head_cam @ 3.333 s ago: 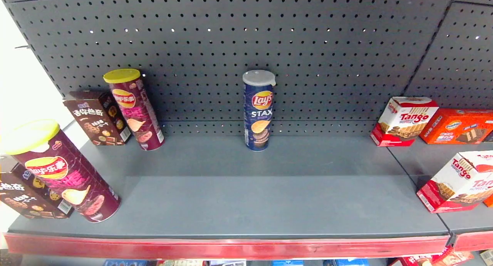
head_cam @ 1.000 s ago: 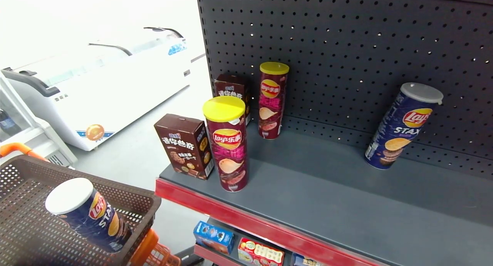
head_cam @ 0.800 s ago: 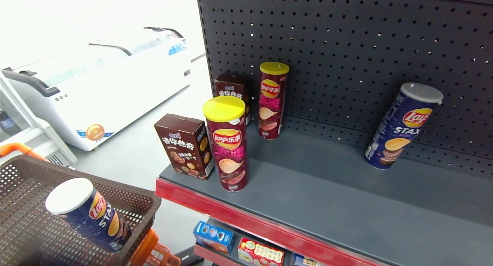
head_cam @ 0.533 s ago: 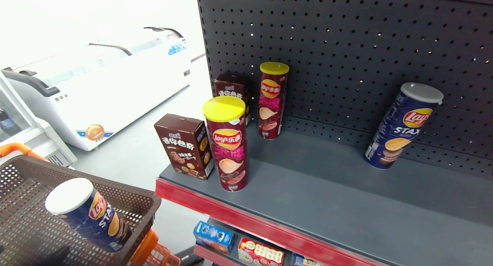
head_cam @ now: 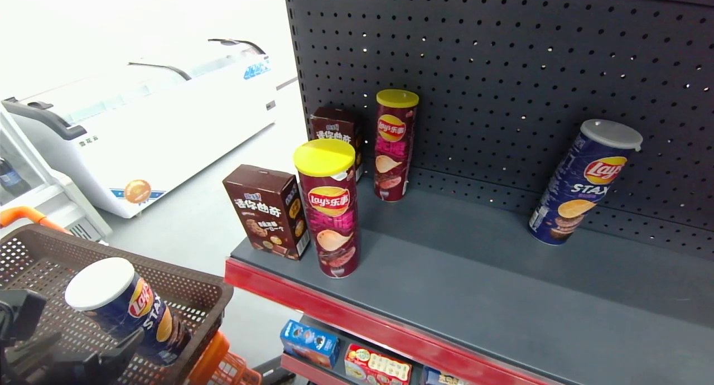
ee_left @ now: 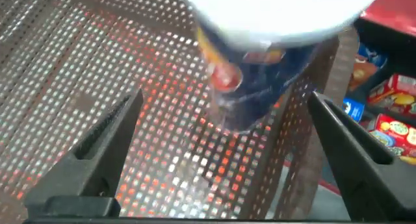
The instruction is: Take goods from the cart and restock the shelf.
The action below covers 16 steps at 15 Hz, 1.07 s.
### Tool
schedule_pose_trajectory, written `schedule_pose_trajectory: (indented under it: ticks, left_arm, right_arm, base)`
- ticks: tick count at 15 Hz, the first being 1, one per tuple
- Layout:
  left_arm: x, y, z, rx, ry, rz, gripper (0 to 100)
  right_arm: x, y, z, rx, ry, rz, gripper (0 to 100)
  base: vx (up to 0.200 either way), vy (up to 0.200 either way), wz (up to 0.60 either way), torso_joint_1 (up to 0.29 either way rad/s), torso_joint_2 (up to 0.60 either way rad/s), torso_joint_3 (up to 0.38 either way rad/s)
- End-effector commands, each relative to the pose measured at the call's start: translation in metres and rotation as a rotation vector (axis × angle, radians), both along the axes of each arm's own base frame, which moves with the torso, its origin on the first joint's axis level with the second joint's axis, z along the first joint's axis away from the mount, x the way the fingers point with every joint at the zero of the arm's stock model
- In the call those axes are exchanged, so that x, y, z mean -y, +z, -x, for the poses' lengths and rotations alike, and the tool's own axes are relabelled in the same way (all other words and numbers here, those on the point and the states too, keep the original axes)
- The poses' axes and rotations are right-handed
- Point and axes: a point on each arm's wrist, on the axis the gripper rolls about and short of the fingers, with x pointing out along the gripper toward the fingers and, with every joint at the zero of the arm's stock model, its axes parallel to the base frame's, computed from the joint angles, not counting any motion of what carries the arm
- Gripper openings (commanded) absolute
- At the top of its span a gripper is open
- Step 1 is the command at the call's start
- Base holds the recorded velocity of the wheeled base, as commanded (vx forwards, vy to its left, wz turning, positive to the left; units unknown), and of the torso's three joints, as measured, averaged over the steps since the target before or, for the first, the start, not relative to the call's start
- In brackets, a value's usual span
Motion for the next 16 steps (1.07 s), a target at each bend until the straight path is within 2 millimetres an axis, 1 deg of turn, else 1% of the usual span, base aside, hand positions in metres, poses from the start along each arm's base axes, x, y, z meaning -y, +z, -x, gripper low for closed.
schedule_pose_trajectory:
  ticks: [1,3,8,14,16]
  left_arm:
    - [0.004,-0.011,-0.017,-0.059,-0.043,0.011,100]
    - [0.005,-0.014,-0.022,-0.068,-0.056,0.010,100]
    - [0.004,-0.023,-0.027,-0.129,-0.044,0.019,100]
    - [0.003,-0.024,-0.035,-0.112,-0.031,0.053,100]
    - [0.003,-0.023,-0.042,-0.107,-0.031,0.052,100]
  right_arm:
    - [0.000,0.000,0.000,0.000,-0.001,0.000,100]
    - [0.000,0.000,0.000,0.000,-0.001,0.000,100]
    - [0.000,0.000,0.000,0.000,0.000,0.000,100]
    - [0.000,0.000,0.000,0.000,-0.001,0.000,100]
    - [0.000,0.000,0.000,0.000,-0.001,0.000,100]
  base:
    - [0.000,0.000,0.00,0.000,0.00,0.000]
    - [0.000,0.000,0.00,0.000,0.00,0.000]
    - [0.000,0.000,0.00,0.000,0.00,0.000]
    - [0.000,0.000,0.00,0.000,0.00,0.000]
    - [0.000,0.000,0.00,0.000,0.00,0.000]
